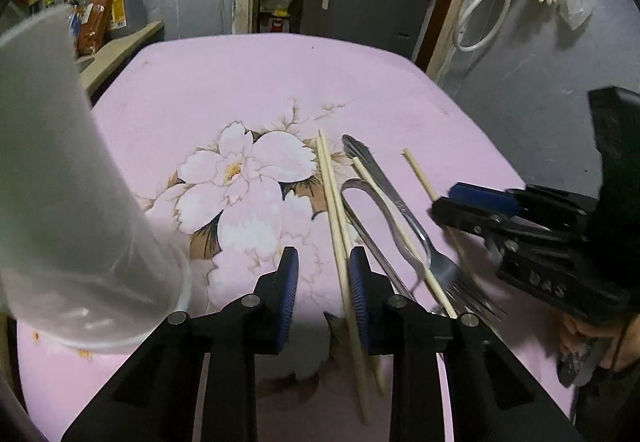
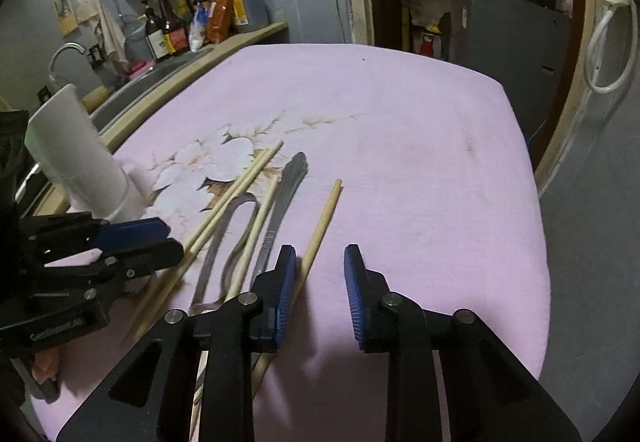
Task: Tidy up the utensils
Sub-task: 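Grasp a wooden chopstick with the left tool while the right tool grasps another chopstick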
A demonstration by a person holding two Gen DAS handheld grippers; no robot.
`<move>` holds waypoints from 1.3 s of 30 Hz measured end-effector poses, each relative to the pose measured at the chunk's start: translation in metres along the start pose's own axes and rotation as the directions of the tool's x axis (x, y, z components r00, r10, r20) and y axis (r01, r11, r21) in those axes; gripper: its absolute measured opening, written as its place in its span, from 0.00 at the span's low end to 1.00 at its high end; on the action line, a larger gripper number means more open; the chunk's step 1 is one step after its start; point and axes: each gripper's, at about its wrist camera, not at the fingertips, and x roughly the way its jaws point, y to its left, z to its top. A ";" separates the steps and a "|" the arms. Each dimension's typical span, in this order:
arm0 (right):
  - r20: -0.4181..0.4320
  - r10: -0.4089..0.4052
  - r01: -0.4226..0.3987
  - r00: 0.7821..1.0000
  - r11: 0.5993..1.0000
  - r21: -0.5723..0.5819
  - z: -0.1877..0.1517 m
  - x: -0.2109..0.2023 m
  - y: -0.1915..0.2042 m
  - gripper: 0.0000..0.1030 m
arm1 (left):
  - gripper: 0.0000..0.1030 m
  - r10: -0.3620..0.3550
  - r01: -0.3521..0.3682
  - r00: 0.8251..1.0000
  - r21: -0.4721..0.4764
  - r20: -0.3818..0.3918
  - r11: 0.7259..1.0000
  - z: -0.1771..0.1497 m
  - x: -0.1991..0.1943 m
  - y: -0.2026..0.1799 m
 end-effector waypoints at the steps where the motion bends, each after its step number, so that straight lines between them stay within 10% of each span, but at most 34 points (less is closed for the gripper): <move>1: -0.001 -0.008 0.008 1.000 1.000 -0.009 0.000 0.000 0.001 0.21 | 0.22 -0.001 0.001 1.000 -0.005 0.001 1.000 0.002 0.001 0.001; 13: -0.052 -0.055 0.055 0.997 0.998 0.002 0.011 0.009 0.002 0.20 | 0.21 0.040 -0.037 0.997 0.053 -0.062 0.998 0.019 0.014 -0.007; 19: -0.056 -0.043 0.046 0.997 0.998 0.050 0.006 0.000 -0.002 0.07 | 0.03 -0.012 0.012 0.992 -0.002 -0.126 1.000 0.019 0.017 -0.001; 39: -0.019 -0.017 0.018 1.000 0.999 0.051 -0.023 -0.031 -0.001 0.04 | 0.02 -0.151 0.150 0.989 -0.140 0.001 0.979 -0.042 -0.051 0.019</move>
